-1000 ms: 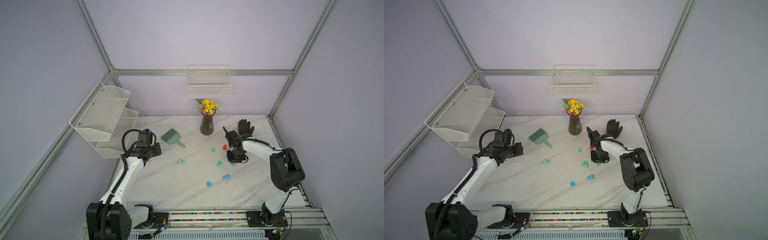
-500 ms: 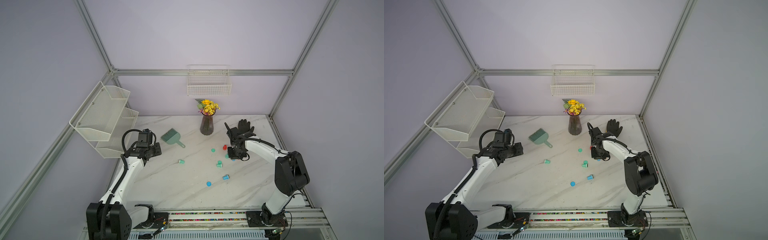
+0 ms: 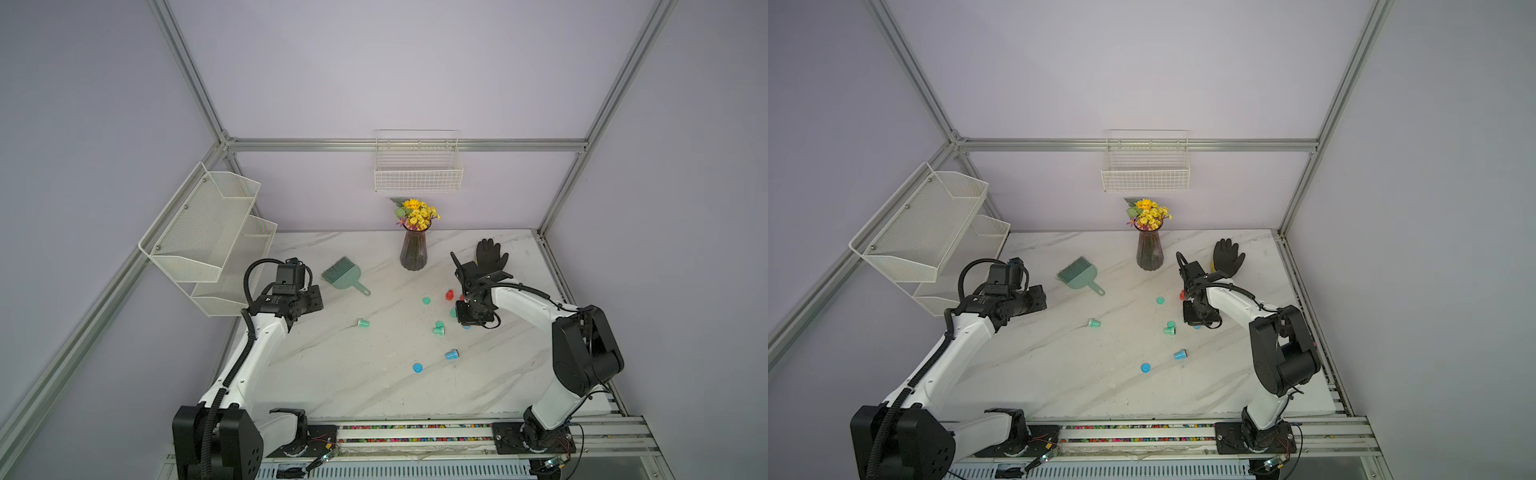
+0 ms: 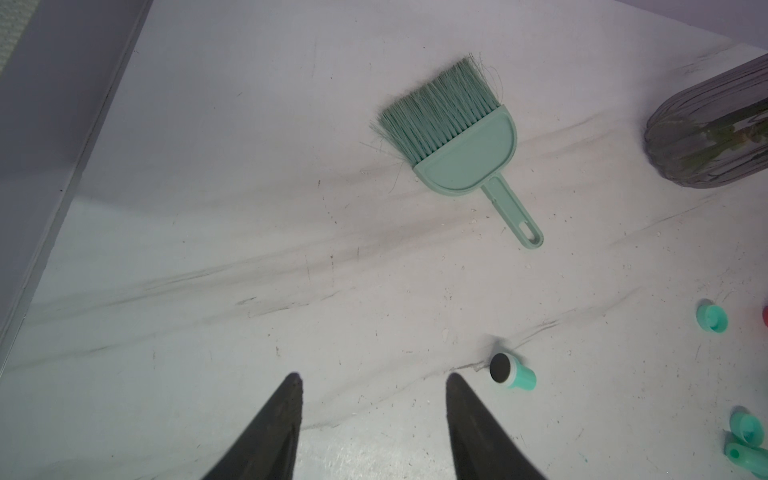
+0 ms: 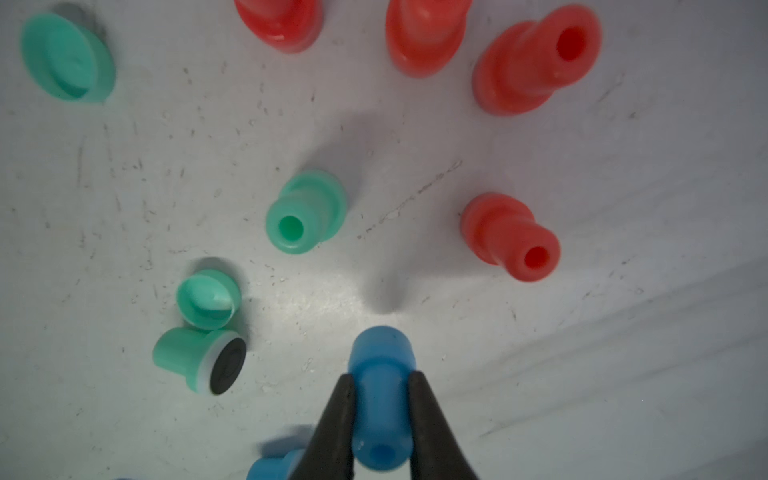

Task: Close the stamp cap
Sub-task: Place the stamp at the center of the board.

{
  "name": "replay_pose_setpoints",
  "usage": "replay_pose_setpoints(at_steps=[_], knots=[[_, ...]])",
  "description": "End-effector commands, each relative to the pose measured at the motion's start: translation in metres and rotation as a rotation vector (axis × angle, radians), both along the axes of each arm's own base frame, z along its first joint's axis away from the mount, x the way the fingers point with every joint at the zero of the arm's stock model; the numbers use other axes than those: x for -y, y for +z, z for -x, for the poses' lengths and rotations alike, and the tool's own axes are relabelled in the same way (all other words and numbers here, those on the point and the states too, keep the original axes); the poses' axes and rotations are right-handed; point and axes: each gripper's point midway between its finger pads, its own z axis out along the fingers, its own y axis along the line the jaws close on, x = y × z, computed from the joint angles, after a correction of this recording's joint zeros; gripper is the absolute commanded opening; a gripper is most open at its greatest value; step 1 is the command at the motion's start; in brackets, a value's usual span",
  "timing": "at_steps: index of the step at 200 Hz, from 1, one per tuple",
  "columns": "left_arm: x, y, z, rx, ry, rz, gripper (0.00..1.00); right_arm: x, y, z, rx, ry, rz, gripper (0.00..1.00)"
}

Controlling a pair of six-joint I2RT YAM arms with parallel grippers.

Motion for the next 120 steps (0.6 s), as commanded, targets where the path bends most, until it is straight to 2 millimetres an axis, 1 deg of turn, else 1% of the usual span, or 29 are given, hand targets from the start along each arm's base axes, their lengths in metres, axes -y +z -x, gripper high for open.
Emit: replay_pose_setpoints(at_steps=[1,34,59,90,105,120], knots=[[-0.003,0.014,-0.005,0.046,-0.006,-0.011,0.56,-0.003,-0.006,-0.008,0.036,-0.019,-0.022,0.24],[-0.002,0.014,-0.005,0.047,-0.008,-0.007,0.56,-0.002,-0.017,-0.003,0.02,-0.02,-0.02,0.29],[-0.003,0.014,-0.005,0.045,-0.008,-0.007,0.56,-0.002,-0.019,-0.001,0.011,-0.021,-0.027,0.37],[-0.003,0.014,-0.005,0.047,-0.007,-0.006,0.56,-0.002,-0.008,-0.003,0.028,-0.023,-0.024,0.52],[-0.002,0.014,-0.005,0.045,-0.008,-0.005,0.56,0.0,0.002,-0.005,0.045,-0.025,-0.015,0.58],[-0.002,0.014,-0.005,0.045,-0.009,-0.003,0.56,0.002,0.017,-0.006,0.066,-0.028,-0.008,0.61]])
